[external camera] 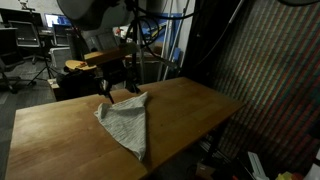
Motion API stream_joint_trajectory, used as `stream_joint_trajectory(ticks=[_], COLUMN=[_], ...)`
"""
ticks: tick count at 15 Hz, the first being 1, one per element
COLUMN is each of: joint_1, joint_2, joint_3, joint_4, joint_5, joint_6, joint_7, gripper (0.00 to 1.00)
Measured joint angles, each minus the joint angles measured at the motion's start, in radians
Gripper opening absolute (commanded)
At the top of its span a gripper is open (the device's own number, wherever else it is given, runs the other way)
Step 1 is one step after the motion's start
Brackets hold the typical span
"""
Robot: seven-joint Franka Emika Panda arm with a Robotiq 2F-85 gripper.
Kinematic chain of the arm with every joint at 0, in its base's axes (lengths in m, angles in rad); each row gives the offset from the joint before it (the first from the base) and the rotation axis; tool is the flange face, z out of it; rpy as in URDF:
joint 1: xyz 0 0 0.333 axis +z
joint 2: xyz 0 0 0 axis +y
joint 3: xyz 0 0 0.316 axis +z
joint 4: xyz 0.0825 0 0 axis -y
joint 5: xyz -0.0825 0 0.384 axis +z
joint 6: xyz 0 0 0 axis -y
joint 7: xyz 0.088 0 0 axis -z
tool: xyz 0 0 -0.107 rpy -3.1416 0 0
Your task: Fold the cloth
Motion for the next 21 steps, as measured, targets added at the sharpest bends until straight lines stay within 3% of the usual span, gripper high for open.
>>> stream_joint_trajectory(ticks=[5,10,16,21], joint_1=[-0.068,-0.098,-0.105,-0.101], joint_2=[-0.127,-0.222,-0.324,-0.363], joint_3=[-0.032,-0.037,-0.034,-0.007], joint_4=[-0.274,-0.536,-0.709,-0.785], joint_5=[0.089,0.230,0.453,0.530], joint_6=[0.050,0.187,0.372,0.466], joint_7=[-0.086,-0.110,-0.168,-0.231], gripper=[1.00,1.00,1.00,1.00])
